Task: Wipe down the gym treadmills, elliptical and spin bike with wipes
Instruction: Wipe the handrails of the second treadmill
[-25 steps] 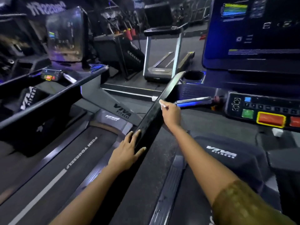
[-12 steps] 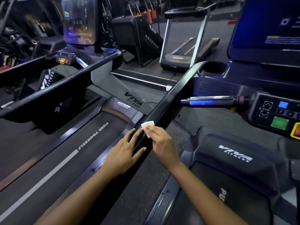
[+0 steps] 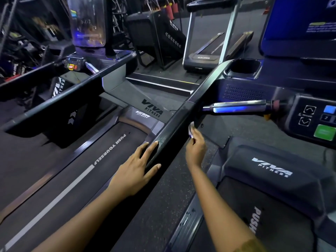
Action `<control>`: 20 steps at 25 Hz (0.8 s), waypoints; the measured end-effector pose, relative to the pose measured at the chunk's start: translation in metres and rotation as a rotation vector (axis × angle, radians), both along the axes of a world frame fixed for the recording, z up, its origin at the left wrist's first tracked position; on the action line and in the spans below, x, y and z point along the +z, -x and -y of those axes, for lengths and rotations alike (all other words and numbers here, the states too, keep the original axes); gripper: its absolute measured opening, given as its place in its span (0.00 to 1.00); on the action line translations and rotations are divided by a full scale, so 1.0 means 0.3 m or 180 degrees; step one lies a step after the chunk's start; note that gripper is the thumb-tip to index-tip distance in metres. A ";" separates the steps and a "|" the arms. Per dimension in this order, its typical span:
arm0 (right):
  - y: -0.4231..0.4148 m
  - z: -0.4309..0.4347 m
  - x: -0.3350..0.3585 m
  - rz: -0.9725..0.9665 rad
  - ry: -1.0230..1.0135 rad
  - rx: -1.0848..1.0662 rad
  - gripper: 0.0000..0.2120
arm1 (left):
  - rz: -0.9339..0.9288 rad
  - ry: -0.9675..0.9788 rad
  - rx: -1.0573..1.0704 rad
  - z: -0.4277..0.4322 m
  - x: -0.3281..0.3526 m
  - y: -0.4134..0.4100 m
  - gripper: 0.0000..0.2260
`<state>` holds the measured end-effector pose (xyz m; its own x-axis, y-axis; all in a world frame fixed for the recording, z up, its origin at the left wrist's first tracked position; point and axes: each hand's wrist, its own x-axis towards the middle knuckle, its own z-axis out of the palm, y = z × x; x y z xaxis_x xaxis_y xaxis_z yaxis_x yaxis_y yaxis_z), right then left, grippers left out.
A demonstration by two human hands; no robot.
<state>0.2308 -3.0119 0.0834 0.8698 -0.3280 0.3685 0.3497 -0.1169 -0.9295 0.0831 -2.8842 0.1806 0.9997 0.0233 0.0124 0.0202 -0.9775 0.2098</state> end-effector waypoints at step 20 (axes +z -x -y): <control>0.350 -0.050 0.034 0.0330 -0.0040 0.0434 0.19 | 0.0007 0.0065 0.0029 0.003 -0.006 -0.005 0.34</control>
